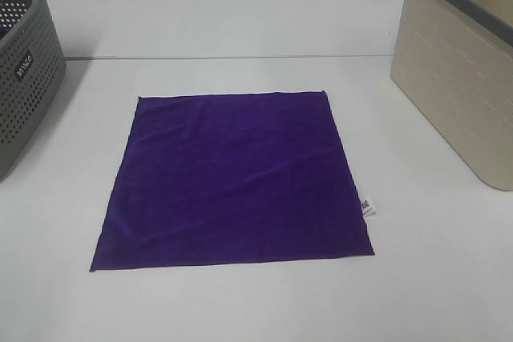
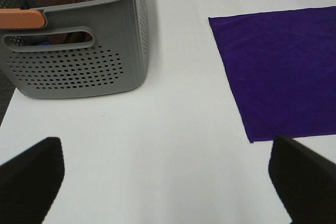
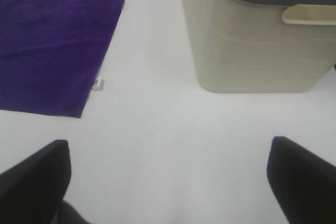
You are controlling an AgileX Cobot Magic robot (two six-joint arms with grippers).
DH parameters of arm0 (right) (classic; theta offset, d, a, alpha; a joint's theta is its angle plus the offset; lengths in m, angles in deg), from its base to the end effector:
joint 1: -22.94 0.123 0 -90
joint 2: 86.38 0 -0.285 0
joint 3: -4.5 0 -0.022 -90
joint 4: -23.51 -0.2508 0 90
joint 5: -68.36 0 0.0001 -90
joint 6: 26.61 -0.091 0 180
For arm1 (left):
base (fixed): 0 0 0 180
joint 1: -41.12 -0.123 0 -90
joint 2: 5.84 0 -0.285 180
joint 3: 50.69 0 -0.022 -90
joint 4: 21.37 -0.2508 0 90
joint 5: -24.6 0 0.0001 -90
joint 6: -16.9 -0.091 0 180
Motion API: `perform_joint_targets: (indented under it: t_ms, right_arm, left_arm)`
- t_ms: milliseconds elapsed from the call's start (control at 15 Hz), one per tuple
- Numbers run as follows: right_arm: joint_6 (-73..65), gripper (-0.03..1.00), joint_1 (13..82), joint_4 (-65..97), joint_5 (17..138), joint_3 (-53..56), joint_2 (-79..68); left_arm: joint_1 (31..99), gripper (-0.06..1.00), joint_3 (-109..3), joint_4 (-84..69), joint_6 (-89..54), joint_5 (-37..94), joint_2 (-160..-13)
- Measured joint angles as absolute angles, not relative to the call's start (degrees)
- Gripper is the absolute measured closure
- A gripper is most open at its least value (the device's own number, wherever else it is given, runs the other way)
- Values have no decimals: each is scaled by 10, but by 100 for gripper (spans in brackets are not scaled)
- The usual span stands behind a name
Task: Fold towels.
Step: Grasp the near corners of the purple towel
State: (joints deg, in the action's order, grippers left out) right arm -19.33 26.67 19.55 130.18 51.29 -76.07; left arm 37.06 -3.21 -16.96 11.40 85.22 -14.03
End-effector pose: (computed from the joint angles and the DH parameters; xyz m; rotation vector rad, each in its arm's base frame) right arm -0.0026 0.0054 0.2848 -0.2024 2.0639 0.0452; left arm -0.0055 -0.0065 0.2830 0.0294 2.0271 0.0135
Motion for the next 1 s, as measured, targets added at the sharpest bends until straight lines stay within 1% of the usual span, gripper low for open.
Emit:
perform_joint_targets:
  t_ms: [67,200,267,333,467,600,733,800,867,1000]
  right_arm:
    - [-208,-2,267,192,1312,491,-706]
    - [-238,-2,267,189,1311,418,-561]
    - [-244,-2,267,189,1310,401,-515]
    - [-240,-2,267,181,1307,359,-422]
    - [-166,-2,267,116,1294,311,-269]
    - [-44,-2,267,-29,1281,305,-133]
    - [77,-2,267,-157,1278,305,-42]
    - [96,-2,267,-177,1278,305,-25]
    - [176,-2,267,-249,1278,304,49]
    - [223,-2,267,-289,1279,304,106]
  left_arm:
    - [371,-4,-60,-178,117,875,-181]
    - [371,-4,-131,-181,119,936,-322]
    - [371,-4,-149,-181,119,939,-365]
    - [371,-4,-175,-177,112,939,-438]
    - [371,-4,-197,-146,74,938,-573]
    - [371,-4,-188,-75,6,917,-682]
    - [371,-4,-143,34,-71,858,-768]
    - [371,-4,-129,62,-95,842,-789]
    - [371,-4,-105,135,-172,802,-866]
    - [362,-4,-104,178,-220,764,-941]
